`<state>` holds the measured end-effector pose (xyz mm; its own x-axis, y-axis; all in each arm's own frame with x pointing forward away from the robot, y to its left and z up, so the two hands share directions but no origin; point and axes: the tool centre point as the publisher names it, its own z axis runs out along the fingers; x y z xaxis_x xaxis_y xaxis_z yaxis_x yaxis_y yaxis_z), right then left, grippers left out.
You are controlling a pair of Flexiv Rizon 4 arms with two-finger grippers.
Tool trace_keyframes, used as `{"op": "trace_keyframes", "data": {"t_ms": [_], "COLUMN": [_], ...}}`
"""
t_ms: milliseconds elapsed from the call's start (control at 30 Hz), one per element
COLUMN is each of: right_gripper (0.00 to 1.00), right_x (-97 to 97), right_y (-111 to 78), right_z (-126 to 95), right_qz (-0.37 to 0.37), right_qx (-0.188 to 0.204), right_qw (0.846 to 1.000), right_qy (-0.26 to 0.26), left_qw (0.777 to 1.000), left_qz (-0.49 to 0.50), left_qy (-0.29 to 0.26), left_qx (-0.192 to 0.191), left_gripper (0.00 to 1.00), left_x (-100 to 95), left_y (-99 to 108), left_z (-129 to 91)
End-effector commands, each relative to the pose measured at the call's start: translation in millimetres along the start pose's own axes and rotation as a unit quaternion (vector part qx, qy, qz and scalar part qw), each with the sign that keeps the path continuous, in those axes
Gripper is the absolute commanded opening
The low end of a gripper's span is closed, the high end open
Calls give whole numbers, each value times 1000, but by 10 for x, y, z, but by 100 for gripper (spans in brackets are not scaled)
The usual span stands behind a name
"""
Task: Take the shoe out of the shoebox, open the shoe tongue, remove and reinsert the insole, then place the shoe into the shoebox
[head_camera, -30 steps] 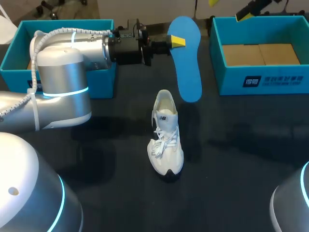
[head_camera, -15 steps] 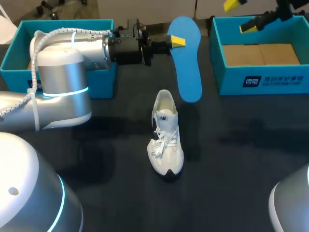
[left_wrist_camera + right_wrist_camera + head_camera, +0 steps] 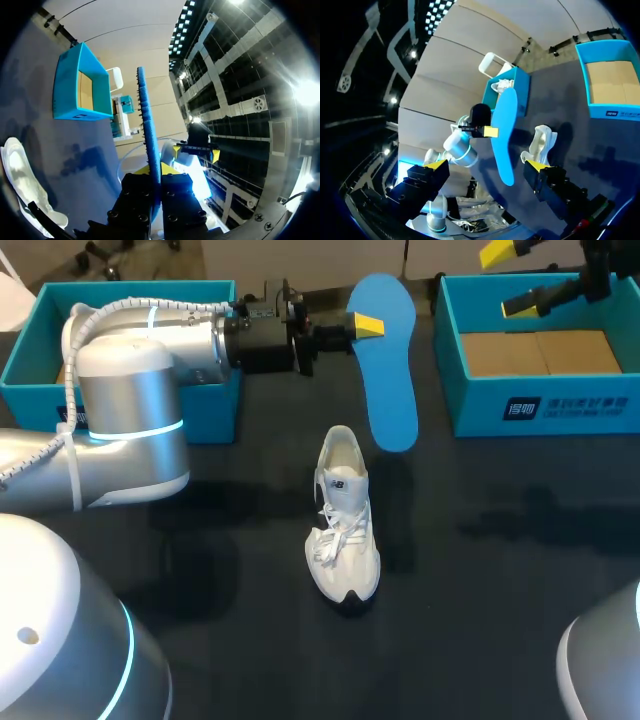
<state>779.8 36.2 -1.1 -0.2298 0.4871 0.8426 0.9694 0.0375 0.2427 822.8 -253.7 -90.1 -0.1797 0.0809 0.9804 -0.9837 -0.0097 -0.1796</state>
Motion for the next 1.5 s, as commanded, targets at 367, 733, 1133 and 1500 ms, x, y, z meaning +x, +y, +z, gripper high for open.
{"op": "trace_keyframes", "data": {"t_ms": [367, 733, 1133, 1500], "right_gripper": [100, 100, 100, 100], "right_x": [-377, -630, -655, -639], "right_y": [-31, -126, -66, -38], "right_z": [90, 189, 331, 359], "right_qz": [34, 62, 63, 66], "right_qx": [8, -23, -30, -33], "right_qw": [998, 992, 986, 986], "right_qy": [53, 103, 148, 148], "left_qw": [1000, 1000, 1000, 1000], "left_qz": [0, 0, 0, 0], "left_qy": [1, 1, 1, 1], "left_qx": [1, 1, 1, 1], "left_gripper": [0, 0, 0, 0], "left_x": [-5, -5, -5, -5], "left_y": [5, 5, 5, 5], "left_z": [-1, -1, -1, -1]}}
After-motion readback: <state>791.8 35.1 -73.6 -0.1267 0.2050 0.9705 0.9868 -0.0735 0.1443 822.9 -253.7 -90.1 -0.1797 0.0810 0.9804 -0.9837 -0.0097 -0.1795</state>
